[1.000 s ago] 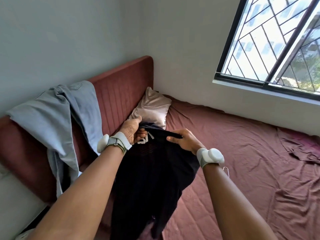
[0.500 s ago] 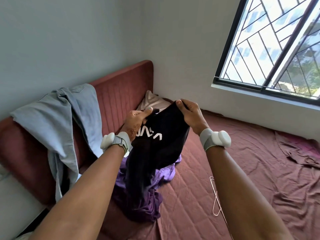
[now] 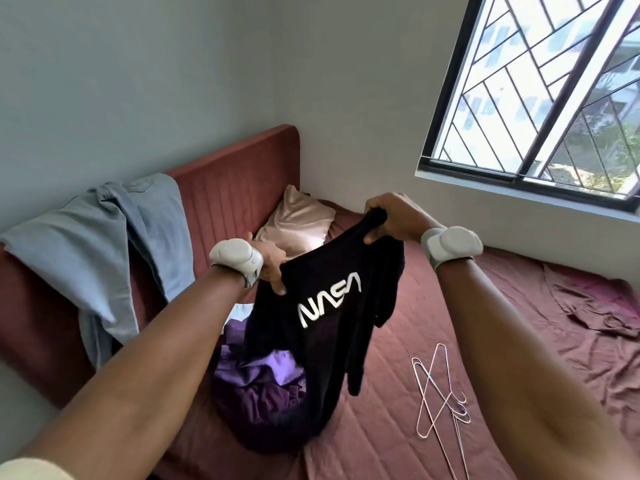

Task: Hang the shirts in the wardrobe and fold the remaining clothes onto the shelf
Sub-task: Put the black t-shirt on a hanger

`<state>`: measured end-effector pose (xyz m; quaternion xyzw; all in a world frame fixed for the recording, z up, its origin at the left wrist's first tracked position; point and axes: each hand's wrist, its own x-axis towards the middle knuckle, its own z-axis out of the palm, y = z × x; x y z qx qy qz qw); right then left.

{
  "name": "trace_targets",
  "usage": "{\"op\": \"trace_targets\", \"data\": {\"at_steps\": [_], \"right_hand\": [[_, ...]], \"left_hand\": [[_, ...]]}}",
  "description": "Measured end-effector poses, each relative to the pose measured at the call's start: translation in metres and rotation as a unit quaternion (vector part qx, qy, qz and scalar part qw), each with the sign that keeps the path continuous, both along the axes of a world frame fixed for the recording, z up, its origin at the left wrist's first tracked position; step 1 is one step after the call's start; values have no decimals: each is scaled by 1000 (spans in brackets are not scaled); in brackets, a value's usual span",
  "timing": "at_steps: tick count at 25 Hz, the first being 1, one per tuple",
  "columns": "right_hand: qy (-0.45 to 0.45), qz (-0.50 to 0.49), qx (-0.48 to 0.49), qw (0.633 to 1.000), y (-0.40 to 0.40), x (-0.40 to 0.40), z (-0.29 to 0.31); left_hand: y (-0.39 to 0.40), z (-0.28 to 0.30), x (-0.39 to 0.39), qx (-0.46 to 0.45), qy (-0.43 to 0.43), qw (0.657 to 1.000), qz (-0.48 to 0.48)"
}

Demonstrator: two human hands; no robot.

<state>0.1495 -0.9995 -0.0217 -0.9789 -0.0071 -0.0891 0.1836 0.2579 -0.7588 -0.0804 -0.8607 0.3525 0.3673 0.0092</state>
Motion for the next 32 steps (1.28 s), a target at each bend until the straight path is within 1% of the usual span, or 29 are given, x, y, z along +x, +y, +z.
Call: {"op": "trace_targets", "data": {"at_steps": [1,2,3,4,5,6,7,8,9,11,12,13,14,15,16,18,19,20,21,22,23,25,26,27,28,29,30,31,32], "right_hand": [[-7,-5,-33,999,-9,2,-5],[-30,-9,-48,998,-17,7,-13],[-61,-17,-49,997,-26,11,-21],[-87,-42,-37,995,-38,14,-26],[-98,-82,-9,992,-52,17,-27],[-91,-125,22,988,-67,18,-28],[-77,-158,41,984,-81,19,-28],[-68,-178,54,980,-93,20,-31],[-64,-193,70,977,-104,21,-34],[-74,-219,143,962,-119,24,-46],[-84,-230,204,948,-125,26,-55],[-93,-236,274,928,-130,28,-64],[-99,-232,349,903,-133,32,-72],[-100,-219,409,880,-134,36,-76],[-100,-200,443,868,-133,41,-77],[-106,-156,445,875,-126,51,-71],[-118,-144,433,882,-124,56,-66],[-136,-140,420,886,-123,60,-61],[-153,-143,411,887,-123,64,-58],[-166,-149,404,887,-126,67,-56],[-177,-154,398,887,-131,69,-55],[-191,-168,374,892,-137,68,-55],[-201,-182,355,895,-138,67,-54],[-221,-199,340,892,-139,67,-53],[-247,-222,342,879,-139,66,-51],[-270,-245,359,859,-138,66,-50],[-282,-265,373,843,-137,66,-51],[-280,-277,384,835,-136,66,-52],[-268,-274,396,834,-135,68,-54]], "left_hand": [[-6,-3,11,38,-169,985,-4],[-13,-2,15,43,-294,955,8],[-21,-2,17,0,-382,924,26],[-28,-2,18,-74,-433,897,52],[-34,-1,23,-170,-459,867,90],[-39,2,28,-274,-453,837,136],[-41,3,35,-370,-410,813,185],[-41,3,41,-441,-337,803,217],[-44,-1,48,-470,-268,810,227],[-48,-10,50,-493,-108,838,207],[-51,-15,48,-496,-17,846,195],[-55,-18,44,-496,68,844,193],[-59,-23,43,-486,133,839,204],[-65,-25,41,-458,173,845,217],[-71,-24,36,-415,190,860,228],[-80,-25,29,-320,178,901,233],[-85,-28,27,-287,168,912,240],[-88,-28,23,-280,168,911,253],[-90,-29,20,-307,169,898,266],[-92,-30,22,-367,180,870,277],[-95,-30,23,-441,195,827,289],[-96,-28,27,-565,231,725,318],[-97,-27,30,-592,243,695,327],[-98,-25,32,-600,247,689,324],[-100,-25,34,-589,232,710,308],[-100,-26,40,-562,187,754,283],[-101,-26,45,-524,129,809,235],[-102,-23,46,-472,83,860,178],[-103,-19,46,-421,65,895,135]]}}
